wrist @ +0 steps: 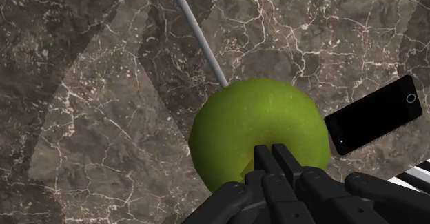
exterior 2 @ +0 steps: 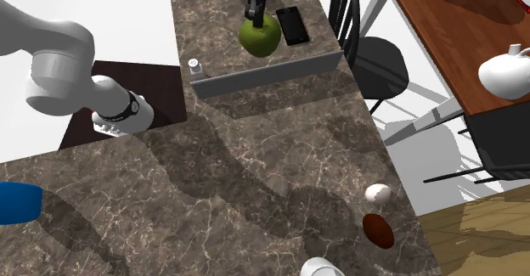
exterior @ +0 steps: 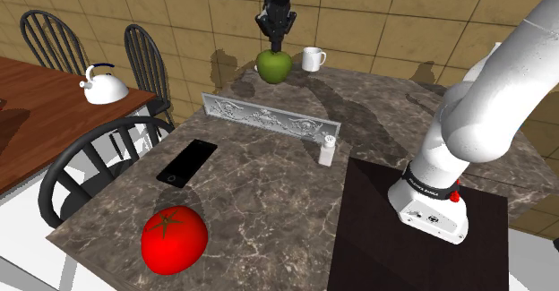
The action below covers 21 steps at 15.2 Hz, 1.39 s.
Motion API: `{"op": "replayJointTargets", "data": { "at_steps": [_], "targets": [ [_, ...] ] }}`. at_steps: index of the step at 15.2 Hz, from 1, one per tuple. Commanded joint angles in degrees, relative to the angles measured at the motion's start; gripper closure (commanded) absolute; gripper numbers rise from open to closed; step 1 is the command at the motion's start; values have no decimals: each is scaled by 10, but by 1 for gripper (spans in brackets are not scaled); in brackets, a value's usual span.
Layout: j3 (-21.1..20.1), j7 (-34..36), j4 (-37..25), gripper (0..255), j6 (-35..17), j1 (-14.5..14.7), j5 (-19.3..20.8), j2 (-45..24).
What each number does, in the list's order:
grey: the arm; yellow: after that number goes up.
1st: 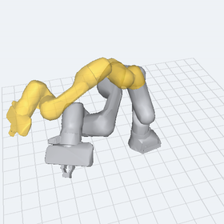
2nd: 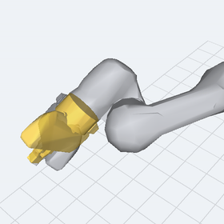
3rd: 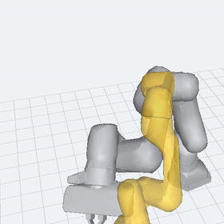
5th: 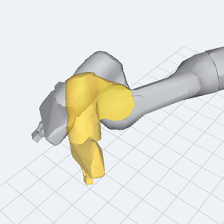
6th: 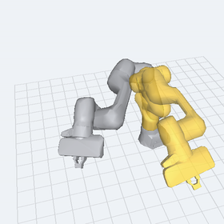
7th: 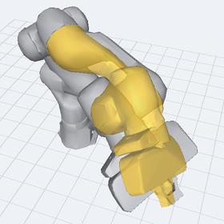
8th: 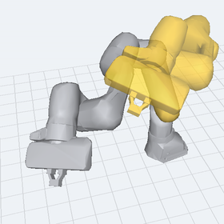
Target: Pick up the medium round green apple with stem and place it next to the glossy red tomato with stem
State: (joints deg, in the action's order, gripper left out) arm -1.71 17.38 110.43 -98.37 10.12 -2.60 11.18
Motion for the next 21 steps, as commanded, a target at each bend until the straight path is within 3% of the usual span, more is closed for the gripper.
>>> {"op": "replayJointTargets", "data": {
  "at_steps": [1, 11, 21],
  "targets": [
    [-17, 28, 8, 255, 1, 12, -4, 10],
    [-102, 165, 18, 255, -6, 69, -26, 22],
    [-192, 311, -36, 255, -10, 124, -28, -27]
  ]
}}
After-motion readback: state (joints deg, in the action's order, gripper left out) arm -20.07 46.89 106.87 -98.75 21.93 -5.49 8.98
